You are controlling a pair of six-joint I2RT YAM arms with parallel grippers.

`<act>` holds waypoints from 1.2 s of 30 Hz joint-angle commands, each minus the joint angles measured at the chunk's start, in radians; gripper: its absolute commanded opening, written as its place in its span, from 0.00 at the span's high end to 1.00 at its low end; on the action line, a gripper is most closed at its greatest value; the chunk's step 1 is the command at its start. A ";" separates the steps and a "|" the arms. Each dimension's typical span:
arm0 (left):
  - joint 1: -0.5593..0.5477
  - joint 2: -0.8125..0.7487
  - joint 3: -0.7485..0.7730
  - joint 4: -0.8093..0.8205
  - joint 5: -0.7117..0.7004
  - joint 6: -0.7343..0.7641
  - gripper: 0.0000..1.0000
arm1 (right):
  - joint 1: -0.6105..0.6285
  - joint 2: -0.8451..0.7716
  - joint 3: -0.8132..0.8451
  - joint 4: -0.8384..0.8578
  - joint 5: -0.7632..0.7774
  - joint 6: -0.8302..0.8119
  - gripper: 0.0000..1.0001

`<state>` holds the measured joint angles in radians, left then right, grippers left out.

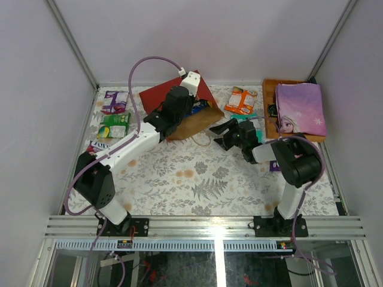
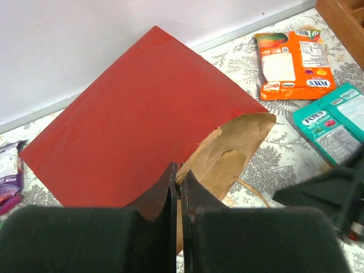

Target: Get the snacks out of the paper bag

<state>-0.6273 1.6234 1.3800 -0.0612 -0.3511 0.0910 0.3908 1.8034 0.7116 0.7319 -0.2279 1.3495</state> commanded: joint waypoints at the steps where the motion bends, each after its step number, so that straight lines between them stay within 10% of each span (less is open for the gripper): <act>1: -0.004 -0.012 0.024 0.004 0.041 -0.034 1.00 | 0.056 0.092 0.125 0.289 0.048 0.222 0.27; 30: -0.004 0.092 0.121 -0.110 0.063 -0.043 1.00 | 0.129 0.554 0.770 -0.108 0.552 0.120 0.32; 36: 0.000 0.107 0.133 -0.116 0.041 -0.030 1.00 | 0.129 0.604 0.832 -0.035 0.515 0.066 0.83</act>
<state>-0.6277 1.7199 1.4754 -0.1875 -0.2951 0.0563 0.5163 2.3909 1.4929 0.6353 0.2672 1.4624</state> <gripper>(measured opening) 0.007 0.357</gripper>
